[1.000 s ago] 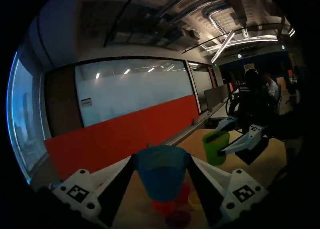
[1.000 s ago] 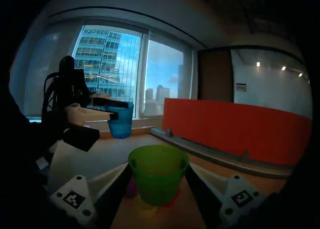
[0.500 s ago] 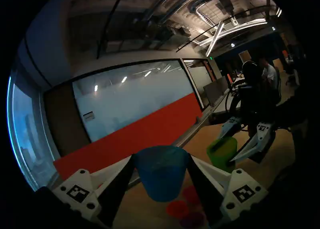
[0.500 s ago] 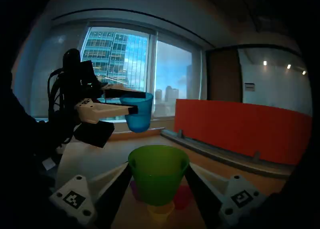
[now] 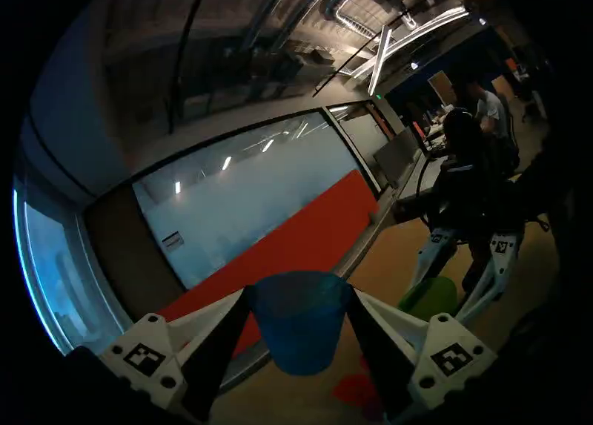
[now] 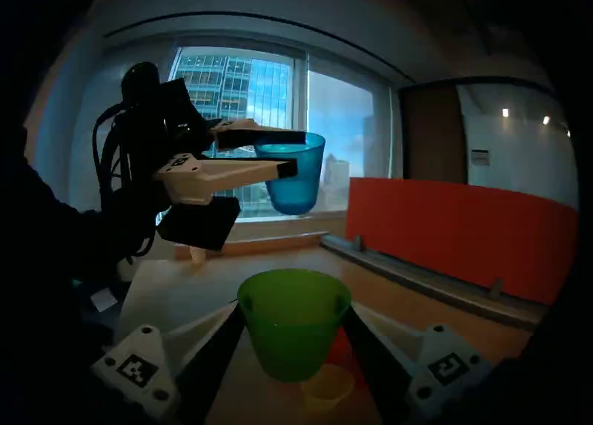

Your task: Pour water

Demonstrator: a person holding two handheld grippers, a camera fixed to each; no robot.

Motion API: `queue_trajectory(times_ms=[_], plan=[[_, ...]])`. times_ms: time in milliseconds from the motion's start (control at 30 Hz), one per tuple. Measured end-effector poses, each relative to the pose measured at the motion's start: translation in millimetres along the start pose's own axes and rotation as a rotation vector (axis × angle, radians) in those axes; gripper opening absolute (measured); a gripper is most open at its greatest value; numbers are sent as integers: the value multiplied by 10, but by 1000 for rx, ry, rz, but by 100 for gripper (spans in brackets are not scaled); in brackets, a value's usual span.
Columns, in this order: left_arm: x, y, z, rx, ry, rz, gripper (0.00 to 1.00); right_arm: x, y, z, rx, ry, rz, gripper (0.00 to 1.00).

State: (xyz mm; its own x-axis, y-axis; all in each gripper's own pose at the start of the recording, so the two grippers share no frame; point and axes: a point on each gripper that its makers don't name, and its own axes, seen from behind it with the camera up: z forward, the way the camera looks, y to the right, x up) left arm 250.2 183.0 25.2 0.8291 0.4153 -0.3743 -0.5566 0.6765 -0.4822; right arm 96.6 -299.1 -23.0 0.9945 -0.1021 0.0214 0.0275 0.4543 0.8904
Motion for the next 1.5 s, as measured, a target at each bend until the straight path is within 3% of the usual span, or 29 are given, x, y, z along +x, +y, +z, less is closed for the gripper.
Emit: queue_trajectory(times_ms=[900,1500], plan=[[384,53,-75,30,27,282,89,-83,-244,114,65,-17,-3,90],[386,110,-11,22,18,394,89,-55,-206,135,63,-8,2,90]])
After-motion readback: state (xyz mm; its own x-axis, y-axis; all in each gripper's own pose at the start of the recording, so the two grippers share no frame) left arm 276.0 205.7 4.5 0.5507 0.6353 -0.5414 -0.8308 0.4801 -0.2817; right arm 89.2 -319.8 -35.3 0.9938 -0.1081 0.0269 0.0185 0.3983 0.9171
